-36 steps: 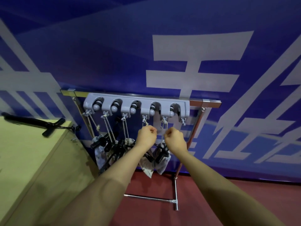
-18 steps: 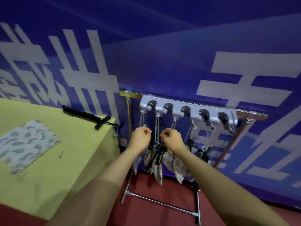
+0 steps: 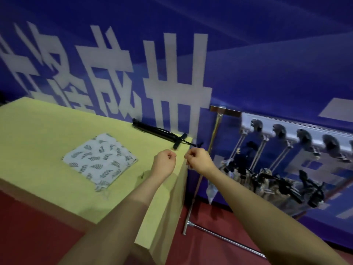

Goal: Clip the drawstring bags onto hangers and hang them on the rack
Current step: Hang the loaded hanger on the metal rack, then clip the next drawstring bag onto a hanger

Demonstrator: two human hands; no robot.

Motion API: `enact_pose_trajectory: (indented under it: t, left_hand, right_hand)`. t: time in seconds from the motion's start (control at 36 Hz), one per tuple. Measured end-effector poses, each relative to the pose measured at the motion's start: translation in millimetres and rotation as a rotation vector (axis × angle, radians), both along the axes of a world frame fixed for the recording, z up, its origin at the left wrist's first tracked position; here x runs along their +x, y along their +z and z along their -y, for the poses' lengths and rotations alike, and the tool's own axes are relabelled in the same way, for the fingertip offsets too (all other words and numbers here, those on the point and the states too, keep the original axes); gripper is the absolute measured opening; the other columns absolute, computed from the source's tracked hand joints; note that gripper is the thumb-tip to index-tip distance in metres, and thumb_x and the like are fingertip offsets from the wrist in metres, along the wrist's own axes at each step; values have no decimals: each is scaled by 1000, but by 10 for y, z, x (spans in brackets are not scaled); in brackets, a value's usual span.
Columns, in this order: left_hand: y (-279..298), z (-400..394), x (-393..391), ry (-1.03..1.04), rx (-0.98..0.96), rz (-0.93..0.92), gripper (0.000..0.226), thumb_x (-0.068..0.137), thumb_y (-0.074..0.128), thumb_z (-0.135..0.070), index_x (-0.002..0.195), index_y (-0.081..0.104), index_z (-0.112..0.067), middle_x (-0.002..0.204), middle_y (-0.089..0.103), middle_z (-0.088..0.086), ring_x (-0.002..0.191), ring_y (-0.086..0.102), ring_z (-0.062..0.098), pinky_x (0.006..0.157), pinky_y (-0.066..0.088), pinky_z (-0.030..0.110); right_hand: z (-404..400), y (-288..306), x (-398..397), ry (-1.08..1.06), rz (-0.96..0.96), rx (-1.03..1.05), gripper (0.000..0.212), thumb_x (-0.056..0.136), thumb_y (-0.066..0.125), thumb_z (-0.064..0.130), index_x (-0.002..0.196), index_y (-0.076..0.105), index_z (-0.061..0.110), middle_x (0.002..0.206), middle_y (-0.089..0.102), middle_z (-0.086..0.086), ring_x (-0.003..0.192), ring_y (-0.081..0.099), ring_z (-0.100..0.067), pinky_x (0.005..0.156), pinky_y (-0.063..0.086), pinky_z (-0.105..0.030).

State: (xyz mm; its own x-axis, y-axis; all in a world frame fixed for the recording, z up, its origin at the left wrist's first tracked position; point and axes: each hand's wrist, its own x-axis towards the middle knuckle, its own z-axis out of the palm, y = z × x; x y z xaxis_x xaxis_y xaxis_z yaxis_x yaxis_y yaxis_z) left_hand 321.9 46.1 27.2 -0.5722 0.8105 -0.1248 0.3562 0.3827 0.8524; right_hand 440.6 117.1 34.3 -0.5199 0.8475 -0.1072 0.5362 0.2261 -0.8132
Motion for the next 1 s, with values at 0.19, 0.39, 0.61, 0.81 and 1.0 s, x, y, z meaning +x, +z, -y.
enact_pose_trajectory:
  t: [0.19, 0.39, 0.61, 0.81, 1.0]
  left_hand:
    - [-191, 219, -621, 121, -50, 37, 23, 91, 42, -3, 99, 63, -6, 101, 66, 16, 90, 63, 32, 80, 52, 37]
    - [-501, 104, -1217, 208, -151, -22, 26, 92, 41, -2, 106, 63, -3, 113, 64, 12, 103, 59, 25, 79, 43, 22]
    - [-913, -78, -1724, 277, -288, -121, 25, 85, 50, 3, 105, 65, -2, 114, 65, 16, 105, 61, 29, 89, 49, 33]
    - [-1195, -106, -1988, 140, -542, -329, 28, 79, 59, -15, 106, 61, -10, 109, 59, 11, 106, 55, 29, 84, 46, 36]
    - [-1403, -91, -2219, -23, -600, -433, 39, 85, 62, -24, 120, 51, -14, 125, 46, 10, 117, 42, 26, 94, 40, 35]
  right_hand:
    - [50, -233, -755, 131, 50, -47, 18, 93, 45, 10, 87, 62, 9, 78, 65, -8, 60, 57, -14, 51, 43, -18]
    - [-172, -634, -1346, 264, 122, -38, 21, 92, 44, 11, 87, 64, 14, 81, 61, 0, 75, 57, -19, 68, 50, -34]
    - [-467, -1057, -1923, 413, 208, 8, 27, 93, 43, 12, 109, 64, 16, 113, 63, -6, 101, 59, -24, 86, 50, -37]
    - [-492, -1416, -2276, 529, 313, 18, 43, 93, 47, 15, 135, 48, 25, 128, 51, -9, 121, 49, -27, 97, 44, -39]
    - [-426, -1609, -2596, 534, 444, 155, 44, 92, 49, 17, 134, 48, 27, 131, 47, -5, 119, 47, -29, 92, 46, -38]
